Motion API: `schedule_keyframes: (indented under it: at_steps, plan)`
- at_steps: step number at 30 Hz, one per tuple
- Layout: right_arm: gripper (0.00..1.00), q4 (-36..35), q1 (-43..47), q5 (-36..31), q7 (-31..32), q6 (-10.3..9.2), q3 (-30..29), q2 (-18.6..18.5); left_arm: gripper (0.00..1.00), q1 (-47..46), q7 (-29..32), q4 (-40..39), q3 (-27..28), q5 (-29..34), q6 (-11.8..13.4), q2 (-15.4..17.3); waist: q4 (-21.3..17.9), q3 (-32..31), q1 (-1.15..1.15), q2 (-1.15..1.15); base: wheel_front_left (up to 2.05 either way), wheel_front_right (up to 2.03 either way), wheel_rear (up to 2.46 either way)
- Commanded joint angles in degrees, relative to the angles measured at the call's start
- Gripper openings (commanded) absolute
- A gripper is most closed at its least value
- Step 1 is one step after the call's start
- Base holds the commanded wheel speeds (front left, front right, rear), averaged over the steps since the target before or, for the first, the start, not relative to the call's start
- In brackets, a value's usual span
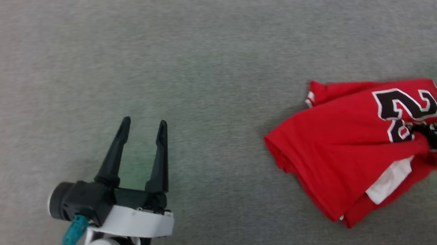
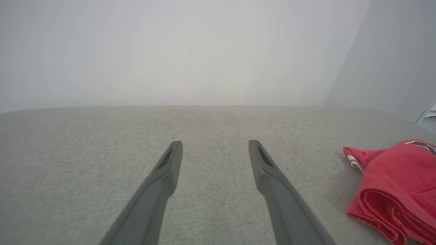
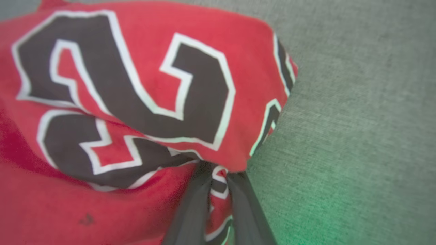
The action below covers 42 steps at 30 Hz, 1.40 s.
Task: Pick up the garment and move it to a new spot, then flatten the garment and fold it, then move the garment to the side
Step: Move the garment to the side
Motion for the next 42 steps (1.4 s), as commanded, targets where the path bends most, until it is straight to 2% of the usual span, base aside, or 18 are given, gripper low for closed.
schedule_keyframes:
  at_steps: [1, 7, 10, 15, 19, 25, 30, 35, 41, 42]
  plan:
    - [0.0, 2.1, -0.6, -0.2, -2.0, -0.33, 0.1, 0.6, 1.0, -1.1, 0.0, -0.2, 0.1, 0.3, -0.1, 0.9, -4.1, 1.4, 0.0, 0.0, 0.0, 0.0, 0.0]
    - [0.0, 4.8, -3.9, 1.8, -9.2, -0.19, -4.3, 0.4, 1.0, -5.0, 0.0, -0.7, -1.5, 0.1, -0.1, 4.1, -10.6, 4.2, 0.0, 0.0, 0.0, 0.0, 0.0]
    - [0.0, 7.3, -5.1, 2.9, -12.2, -0.18, -7.2, -0.3, 1.0, -8.8, 0.0, -0.6, -4.0, 0.5, -0.1, 5.7, -13.6, 5.8, 0.0, 0.0, 0.0, 0.0, 0.0]
    - [0.0, 15.2, -9.6, 3.9, -17.8, -0.17, -10.5, -2.2, 1.0, -17.5, 0.0, 0.3, -9.0, 0.7, -0.1, 9.0, -18.1, 9.4, 0.0, 0.0, 0.0, 0.0, 0.0]
    - [0.0, 21.7, -14.6, 4.6, -21.9, -0.17, -11.6, -1.9, 1.0, -25.4, 0.0, 1.5, -12.6, 0.4, -0.1, 11.2, -20.5, 12.1, 0.0, 0.0, 0.0, 0.0, 0.0]
    - [0.0, 31.2, -23.1, 2.4, -27.4, -0.18, -12.0, -3.7, 1.0, -36.0, 0.0, 3.2, -17.8, -0.3, -0.1, 12.5, -21.8, 15.9, 0.0, 0.0, 0.0, 0.0, 0.0]
    - [0.0, 38.1, -29.6, -0.4, -32.0, -0.18, -9.6, -5.3, 1.0, -40.8, 0.0, 4.8, -21.2, -1.0, -0.1, 13.2, -22.0, 18.0, 0.0, 0.0, 0.0, 0.0, 0.0]
    - [0.0, 45.3, -34.5, -2.5, -36.6, -0.18, -5.9, -5.4, 1.0, -42.3, 0.0, 6.0, -22.3, -1.7, -0.1, 13.8, -21.5, 19.0, 0.0, 0.0, 0.0, 0.0, 0.0]
    - [0.0, 50.2, -37.3, -3.5, -41.5, -0.17, -1.9, -4.0, 1.0, -40.9, 0.0, 7.1, -21.9, -2.2, -0.1, 14.6, -21.1, 18.4, 0.0, 0.0, 0.0, 0.0, 0.0]
    - [0.07, 51.0, -37.6, -3.9, -42.4, -0.17, -1.2, -3.9, 1.0, -40.5, 0.0, 7.1, -21.8, -2.2, -0.1, 14.6, -21.0, 18.0, 0.0, 0.0, 0.0, 0.0, 0.0]
